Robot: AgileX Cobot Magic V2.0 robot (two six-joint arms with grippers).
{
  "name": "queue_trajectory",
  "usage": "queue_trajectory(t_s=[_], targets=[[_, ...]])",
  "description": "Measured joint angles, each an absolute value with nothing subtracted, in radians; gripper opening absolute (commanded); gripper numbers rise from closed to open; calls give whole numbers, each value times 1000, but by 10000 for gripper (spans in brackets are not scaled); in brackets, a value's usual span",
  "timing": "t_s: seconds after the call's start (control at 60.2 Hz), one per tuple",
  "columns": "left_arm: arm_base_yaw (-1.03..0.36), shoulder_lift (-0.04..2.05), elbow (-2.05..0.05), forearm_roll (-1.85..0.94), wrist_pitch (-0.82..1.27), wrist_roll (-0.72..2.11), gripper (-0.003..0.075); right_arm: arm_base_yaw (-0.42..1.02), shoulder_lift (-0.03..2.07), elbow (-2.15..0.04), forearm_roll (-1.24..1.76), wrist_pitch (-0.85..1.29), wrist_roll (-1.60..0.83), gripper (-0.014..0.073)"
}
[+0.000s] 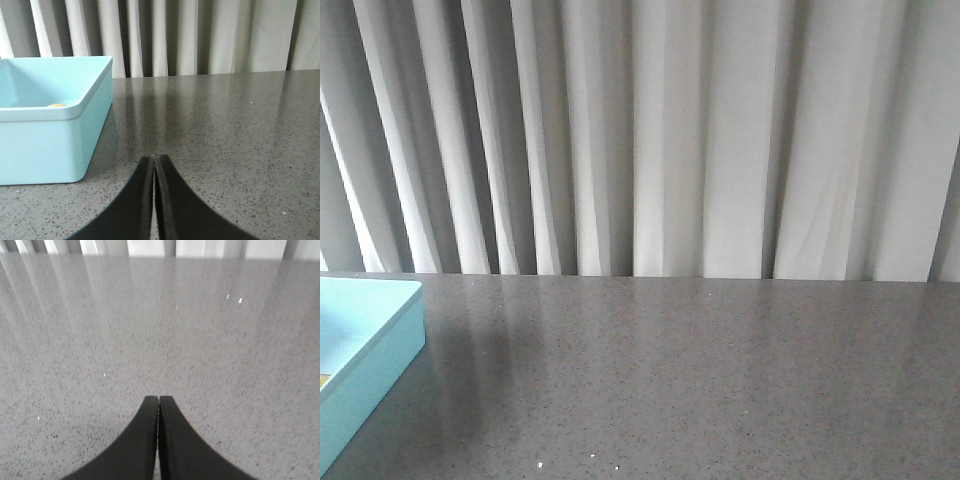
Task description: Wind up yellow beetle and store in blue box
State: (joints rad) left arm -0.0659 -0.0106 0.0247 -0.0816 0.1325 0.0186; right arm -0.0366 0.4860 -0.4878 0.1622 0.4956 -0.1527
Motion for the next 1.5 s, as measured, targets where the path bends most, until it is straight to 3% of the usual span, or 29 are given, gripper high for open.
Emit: queue_trajectory(t_s=[0.266, 0.598, 0.864, 1.097, 1.313, 1.496], targets=[[-66, -11, 25, -81, 134, 19, -6, -37, 223, -432, 131, 512, -153, -7], [-66, -11, 25, -81, 135, 19, -6, -37, 7, -23, 101, 377, -45, -7], [-66, -12, 25, -81, 135, 19, -6, -30, -13, 27, -24, 292, 122, -7], [-66, -11, 25, -81, 135, 19, -6, 74, -13, 27, -219, 273, 257, -7], [-66, -11, 25, -81, 135, 19, -6, 69, -13, 27, -399, 252, 457, -7], [-66, -11, 25, -81, 135, 19, -6, 69, -13, 27, -417, 246, 487, -7]])
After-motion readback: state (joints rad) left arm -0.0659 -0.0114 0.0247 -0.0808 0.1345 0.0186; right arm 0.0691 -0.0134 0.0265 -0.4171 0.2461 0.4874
